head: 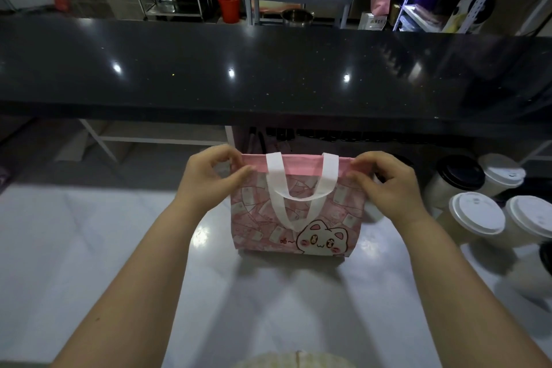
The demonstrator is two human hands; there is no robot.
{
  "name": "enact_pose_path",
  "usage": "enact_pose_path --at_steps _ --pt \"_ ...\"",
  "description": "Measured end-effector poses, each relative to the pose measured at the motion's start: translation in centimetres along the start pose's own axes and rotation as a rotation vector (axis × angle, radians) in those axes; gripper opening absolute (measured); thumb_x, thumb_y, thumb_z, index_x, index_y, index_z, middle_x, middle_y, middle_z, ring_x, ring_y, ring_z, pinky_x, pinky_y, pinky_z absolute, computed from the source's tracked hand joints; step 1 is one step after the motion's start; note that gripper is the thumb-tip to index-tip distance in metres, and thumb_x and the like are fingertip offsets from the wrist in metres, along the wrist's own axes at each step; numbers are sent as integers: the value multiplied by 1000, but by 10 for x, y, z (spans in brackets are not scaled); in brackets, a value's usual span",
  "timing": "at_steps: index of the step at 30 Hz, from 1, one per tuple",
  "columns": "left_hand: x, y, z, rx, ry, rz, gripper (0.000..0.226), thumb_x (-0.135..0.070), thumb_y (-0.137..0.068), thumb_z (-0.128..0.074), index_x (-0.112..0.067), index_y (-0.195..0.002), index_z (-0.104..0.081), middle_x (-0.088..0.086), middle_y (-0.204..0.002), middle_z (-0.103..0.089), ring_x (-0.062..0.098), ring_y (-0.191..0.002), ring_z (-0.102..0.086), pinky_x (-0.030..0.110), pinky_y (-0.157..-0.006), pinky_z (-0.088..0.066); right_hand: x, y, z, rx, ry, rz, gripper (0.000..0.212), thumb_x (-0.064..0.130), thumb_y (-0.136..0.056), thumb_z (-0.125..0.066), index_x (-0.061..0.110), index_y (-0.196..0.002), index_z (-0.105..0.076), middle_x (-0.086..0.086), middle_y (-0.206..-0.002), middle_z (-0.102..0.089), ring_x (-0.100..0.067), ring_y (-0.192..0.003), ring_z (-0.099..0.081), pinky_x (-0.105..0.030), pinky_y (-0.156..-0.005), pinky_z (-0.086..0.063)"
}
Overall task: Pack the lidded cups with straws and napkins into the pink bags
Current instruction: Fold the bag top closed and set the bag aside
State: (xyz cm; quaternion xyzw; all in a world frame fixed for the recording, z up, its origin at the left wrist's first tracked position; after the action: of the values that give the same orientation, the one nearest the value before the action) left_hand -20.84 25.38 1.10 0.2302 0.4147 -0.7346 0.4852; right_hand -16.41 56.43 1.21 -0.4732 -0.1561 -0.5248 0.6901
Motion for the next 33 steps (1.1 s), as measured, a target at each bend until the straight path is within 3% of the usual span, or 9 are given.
enact_pose_path --at_steps 2,4,7,12,16,22,25,28,33 --pt "-1 -3 -4 -10 -19 37 26 -34 -77 -78 -43 -86 -55 -28 -88 -61 -6 -89 -59 6 -65 -49 -5 -3 -5 38 -11 -111 46 12 -81 -76 50 -100 -58 26 -95 -62 6 -94 -59 -7 -73 -47" --pt "-3 -5 -11 31 -87 39 34 -25 -81 -78 -47 -96 -57 -28 -86 -59 -7 -88 -58 4 -63 -46 -5 -7 -10 92 119 -145 36 15 -84 -72 45 -100 -59 27 -93 -60 6 -91 -58 -9 -71 -44" --pt "-10 -7 -15 57 -307 -59 17 -15 -85 -73 -30 -93 -70 -29 -78 -52 -6 -78 -53 7 -63 -35 0 -11 -14 142 320 -131 19 15 -89 -65 33 -87 -61 25 -81 -56 4 -80 -54 -17 -67 -41" --pt "-7 -4 -15 38 -405 -74 14 -10 -87 -68 -23 -84 -64 -24 -75 -47 7 -75 -45 13 -61 -33 3 -10 -17 190 420 -74 20 12 -92 -58 27 -79 -54 18 -74 -52 -6 -74 -53 -19 -59 -38" --pt "-17 -3 -14 59 -443 -121 11 -14 -86 -71 -19 -95 -71 -9 -85 -65 7 -76 -48 19 -67 -41 -3 -8 -15 224 349 -120 16 12 -93 -58 25 -95 -67 17 -86 -59 -10 -87 -59 -25 -73 -48" --pt "-54 -12 -18 127 -276 -105 35 -41 -91 -57 -29 -123 -64 -15 -101 -65 2 -90 -61 23 -78 -52 17 -19 -16 267 52 -197 32 26 -93 -61 49 -116 -60 29 -105 -62 11 -102 -56 -12 -80 -44" --pt "-87 -20 -50 190 -495 -220 37 -49 -93 -53 -28 -122 -65 -9 -107 -68 12 -98 -62 39 -90 -47 41 -26 -45 363 262 -81 36 37 -86 -68 36 -121 -62 21 -110 -60 1 -102 -55 -23 -83 -46" --pt "-85 -23 -81 289 -732 -236 30 -45 -98 -45 -32 -117 -66 -10 -107 -66 16 -103 -57 38 -93 -36 51 -26 -68 401 522 26 25 31 -89 -65 26 -113 -65 8 -104 -64 -13 -100 -56 -32 -81 -46" --pt "-81 -22 -93 265 -897 -277 21 -24 -99 -48 -26 -117 -59 -8 -106 -63 17 -102 -56 35 -96 -33 55 -30 -77 316 609 87 13 18 -92 -59 16 -101 -69 0 -96 -68 -23 -93 -60 -39 -83 -47"
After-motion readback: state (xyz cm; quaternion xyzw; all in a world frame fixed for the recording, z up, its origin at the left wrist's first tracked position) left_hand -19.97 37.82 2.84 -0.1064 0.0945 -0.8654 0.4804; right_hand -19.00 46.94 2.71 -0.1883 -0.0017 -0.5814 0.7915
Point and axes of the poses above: each hand's wrist, its own y-axis away from the middle knuckle, its own z-axis out of the back of the hand, x = y × z, the point moved 9 cm from there along -y, towards the middle knuckle
